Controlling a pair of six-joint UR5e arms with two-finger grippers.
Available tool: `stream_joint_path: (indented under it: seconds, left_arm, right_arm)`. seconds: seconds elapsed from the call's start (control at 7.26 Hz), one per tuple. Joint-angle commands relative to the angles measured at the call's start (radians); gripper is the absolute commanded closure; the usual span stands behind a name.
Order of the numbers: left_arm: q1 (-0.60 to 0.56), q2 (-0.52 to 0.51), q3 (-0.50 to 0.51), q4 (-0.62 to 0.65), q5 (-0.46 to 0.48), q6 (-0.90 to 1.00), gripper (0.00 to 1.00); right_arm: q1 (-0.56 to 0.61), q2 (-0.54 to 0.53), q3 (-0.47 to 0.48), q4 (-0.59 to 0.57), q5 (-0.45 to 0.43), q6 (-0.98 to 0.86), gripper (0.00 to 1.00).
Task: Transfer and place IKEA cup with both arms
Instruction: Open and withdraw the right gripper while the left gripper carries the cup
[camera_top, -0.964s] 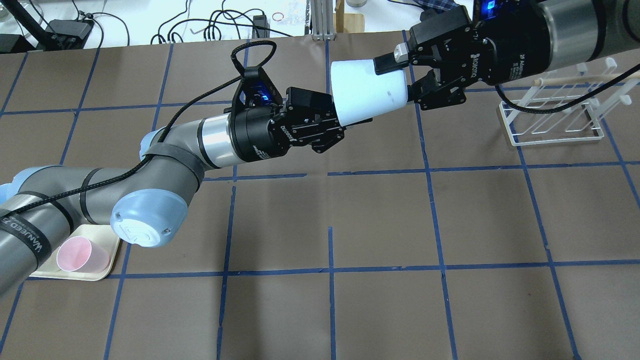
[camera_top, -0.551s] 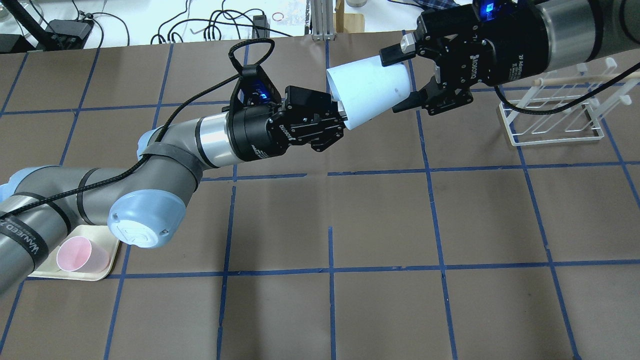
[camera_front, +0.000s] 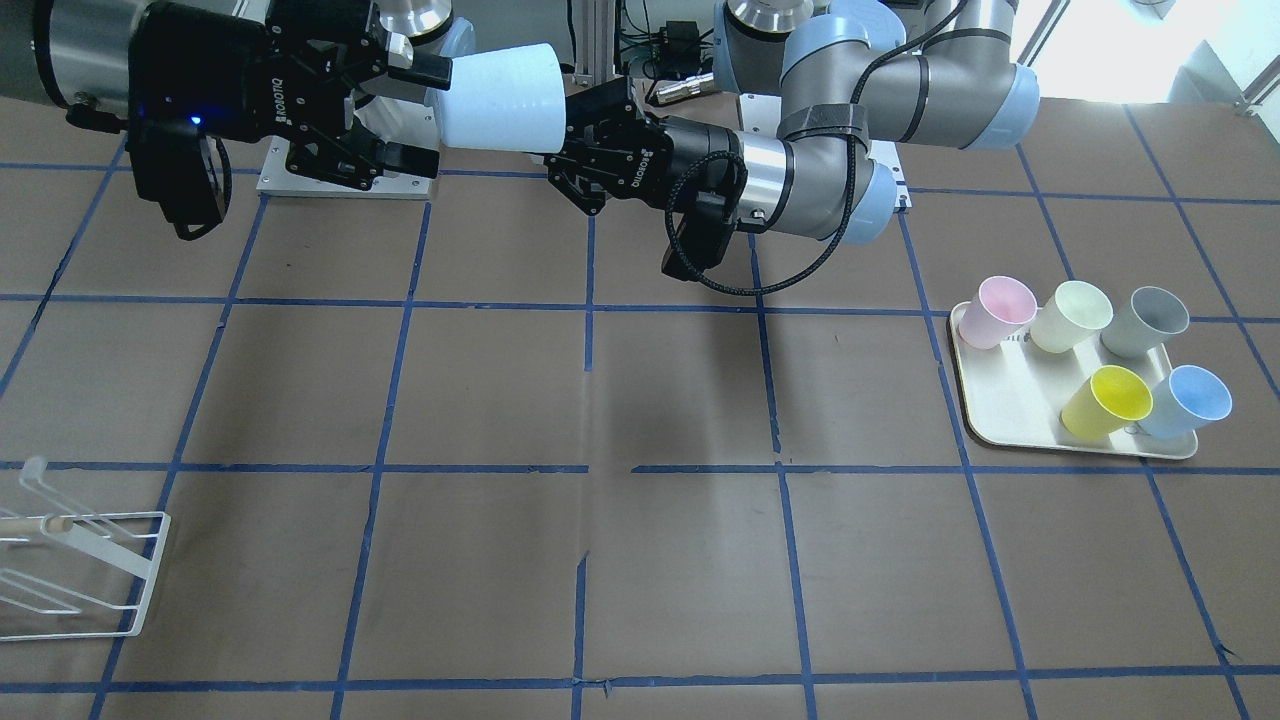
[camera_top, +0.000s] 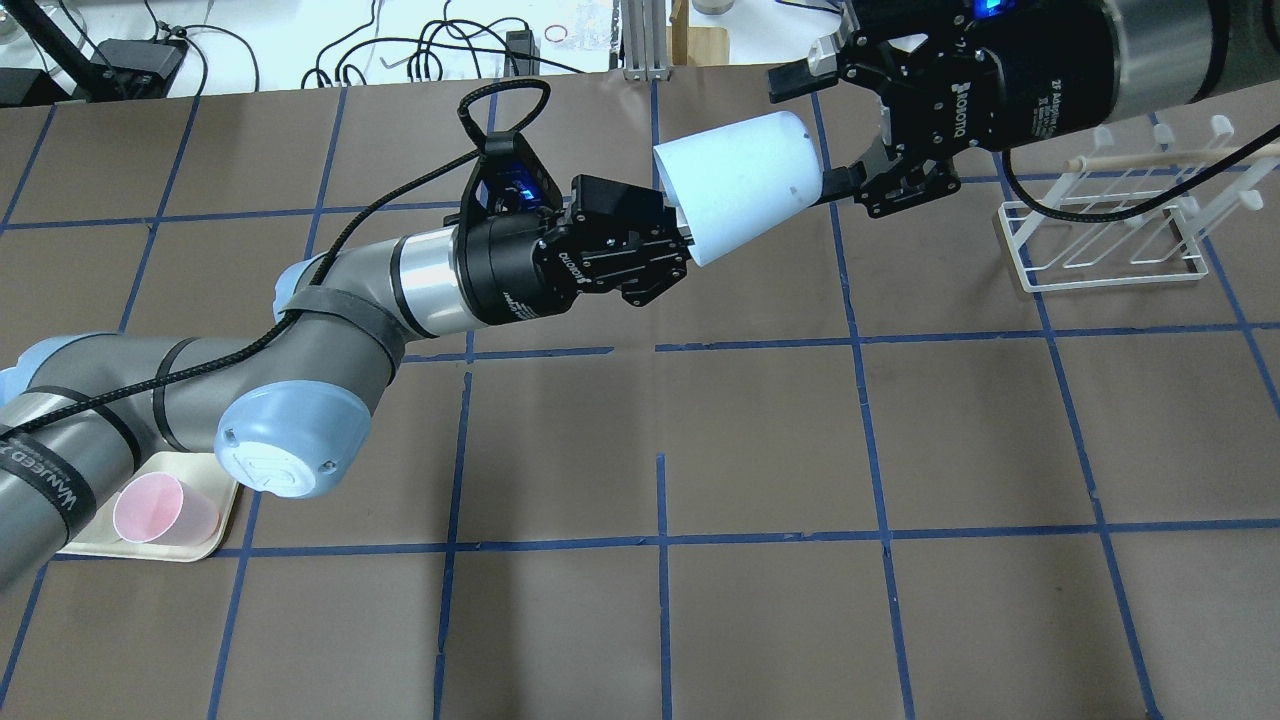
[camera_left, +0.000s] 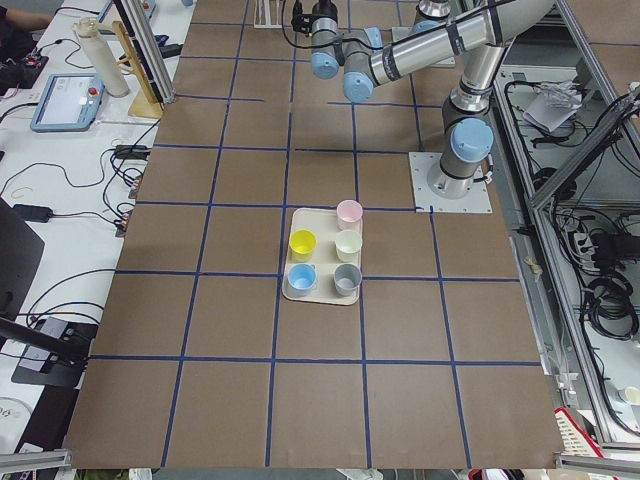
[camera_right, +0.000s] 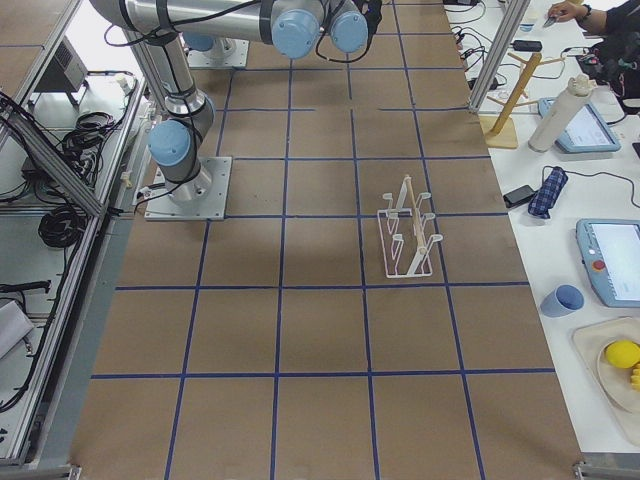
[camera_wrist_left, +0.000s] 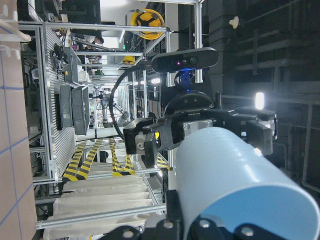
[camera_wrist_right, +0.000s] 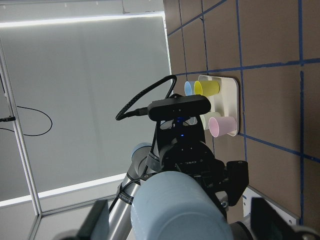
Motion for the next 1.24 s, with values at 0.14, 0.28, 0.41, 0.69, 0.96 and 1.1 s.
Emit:
stream_joint_path:
  seconds: [0.14,0.28,0.41,0.69,0.96,1.1]
  left_arm:
    - [0.114,0.014,-0.001,0.068,0.230,-0.126,1.00]
    - [0.166,0.015,0.001,0.095,0.353,-0.164,1.00]
    - [0.212,0.013,0.001,0.107,0.483,-0.160,1.00]
    - [0.312,0.016,0.005,0.194,0.853,-0.160,1.00]
    - [0.369,0.033,0.027,0.205,1.287,-0.128,1.00]
    - [0.415,0.033,0.054,0.195,1.482,-0.051,1.00]
  right_arm:
    - [-0.077,0.002,-0.002,-0.168,-0.102,0.130,0.00]
    - [-0.075,-0.008,0.003,-0.240,-0.209,0.189,0.00]
    - [-0.071,-0.012,0.002,-0.303,-0.285,0.285,0.00]
    - [-0.055,-0.020,0.003,-0.357,-0.498,0.353,0.00]
    - [-0.016,-0.018,0.008,-0.444,-0.692,0.416,0.00]
    - [0.013,-0.017,0.008,-0.451,-0.824,0.445,0.00]
